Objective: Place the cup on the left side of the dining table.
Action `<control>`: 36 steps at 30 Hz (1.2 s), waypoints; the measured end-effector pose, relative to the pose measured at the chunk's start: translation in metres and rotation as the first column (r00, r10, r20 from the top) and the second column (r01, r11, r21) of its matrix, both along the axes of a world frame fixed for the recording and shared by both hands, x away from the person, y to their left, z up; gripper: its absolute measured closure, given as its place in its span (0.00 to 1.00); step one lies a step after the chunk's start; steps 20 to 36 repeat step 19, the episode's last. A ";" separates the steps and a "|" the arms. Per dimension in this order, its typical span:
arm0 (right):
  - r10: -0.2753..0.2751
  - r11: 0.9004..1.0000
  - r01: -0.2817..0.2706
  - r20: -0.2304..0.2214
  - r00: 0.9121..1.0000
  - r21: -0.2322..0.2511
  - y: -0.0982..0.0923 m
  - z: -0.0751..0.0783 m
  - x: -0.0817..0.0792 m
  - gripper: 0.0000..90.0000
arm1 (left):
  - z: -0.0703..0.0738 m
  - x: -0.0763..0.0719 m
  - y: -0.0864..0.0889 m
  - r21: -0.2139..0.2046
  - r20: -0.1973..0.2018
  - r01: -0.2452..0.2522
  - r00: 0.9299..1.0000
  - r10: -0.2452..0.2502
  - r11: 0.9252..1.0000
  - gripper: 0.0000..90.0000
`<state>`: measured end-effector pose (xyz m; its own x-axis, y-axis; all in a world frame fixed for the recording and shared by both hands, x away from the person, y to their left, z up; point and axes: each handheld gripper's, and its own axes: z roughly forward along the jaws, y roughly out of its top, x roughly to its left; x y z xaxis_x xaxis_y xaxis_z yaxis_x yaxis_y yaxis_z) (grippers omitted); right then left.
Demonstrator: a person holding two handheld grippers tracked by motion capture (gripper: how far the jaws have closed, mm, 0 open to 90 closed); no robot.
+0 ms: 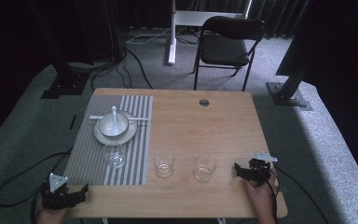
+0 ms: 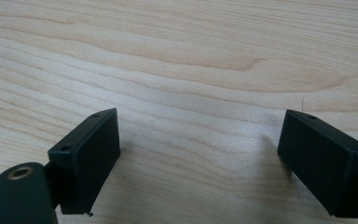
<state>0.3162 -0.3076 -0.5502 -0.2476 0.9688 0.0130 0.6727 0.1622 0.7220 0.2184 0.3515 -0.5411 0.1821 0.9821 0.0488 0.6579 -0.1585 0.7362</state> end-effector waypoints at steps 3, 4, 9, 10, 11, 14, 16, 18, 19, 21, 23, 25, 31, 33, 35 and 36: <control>0.000 1.000 0.000 0.000 1.000 0.000 0.000 0.000 0.000 0.14 | -0.001 0.000 0.002 -0.006 0.000 -0.007 1.000 0.007 1.000 0.00; 0.000 1.000 0.000 0.000 1.000 0.000 0.000 0.000 0.000 0.14 | -0.001 -0.001 0.003 -0.014 0.002 -0.010 1.000 0.010 1.000 0.00; 0.000 1.000 0.000 0.000 1.000 0.000 0.000 0.000 0.000 0.14 | -0.002 0.000 0.005 -0.018 0.001 -0.022 1.000 0.022 1.000 0.00; 0.000 1.000 0.000 0.000 1.000 0.000 0.000 0.000 0.000 0.14 | -0.002 0.000 0.005 -0.015 0.000 -0.028 1.000 0.028 1.000 0.00; 0.000 1.000 0.000 0.000 1.000 0.000 0.000 0.000 0.000 0.14 | -0.002 0.000 0.005 -0.013 0.000 -0.032 0.999 0.032 0.999 0.00; 0.000 1.000 0.000 0.000 1.000 0.000 0.000 0.000 0.000 0.14 | -0.003 0.000 0.005 -0.011 -0.002 -0.034 0.999 0.034 0.999 0.00; 0.000 1.000 0.000 0.000 1.000 0.000 0.000 0.000 0.000 0.14 | -0.004 0.000 0.005 -0.003 -0.003 -0.036 0.999 0.036 0.999 0.00; 0.000 1.000 0.000 0.000 1.000 0.000 0.000 0.000 0.000 0.14 | -0.004 0.000 0.005 -0.005 -0.004 -0.034 0.999 0.034 0.999 0.00; 0.000 1.000 0.000 0.000 1.000 -0.001 0.000 0.000 0.000 0.14 | -0.004 0.000 0.005 -0.004 -0.004 -0.036 0.999 0.036 0.999 0.00; 0.000 1.000 0.000 0.000 1.000 -0.001 0.000 0.000 0.000 0.14 | -0.004 0.000 0.005 -0.004 -0.004 -0.036 0.999 0.036 0.999 0.00; 0.000 1.000 0.000 0.000 1.000 -0.001 0.000 0.000 0.000 0.14 | -0.004 0.000 0.005 -0.004 -0.004 -0.036 0.999 0.036 0.999 0.00; 0.000 1.000 0.000 0.000 1.000 -0.001 0.000 0.000 0.000 0.14 | -0.004 0.000 0.005 -0.004 -0.004 -0.036 0.999 0.036 0.999 0.00; 0.000 1.000 0.000 0.000 1.000 -0.001 0.000 0.000 0.000 0.14 | -0.004 0.000 0.005 -0.004 -0.004 -0.036 0.999 0.036 0.999 0.00; 0.000 1.000 0.000 0.000 1.000 -0.001 0.000 0.000 0.000 0.14 | -0.004 0.000 0.005 -0.004 -0.004 -0.036 0.999 0.036 0.999 0.00; 0.000 1.000 0.000 0.000 1.000 -0.001 0.000 0.000 0.000 0.14 | -0.004 0.000 0.005 -0.004 -0.004 -0.036 0.999 0.036 0.999 0.00; 0.000 1.000 0.000 0.000 1.000 -0.001 0.000 0.000 0.000 0.14 | -0.004 0.000 0.005 -0.004 -0.004 -0.036 0.999 0.036 0.999 0.00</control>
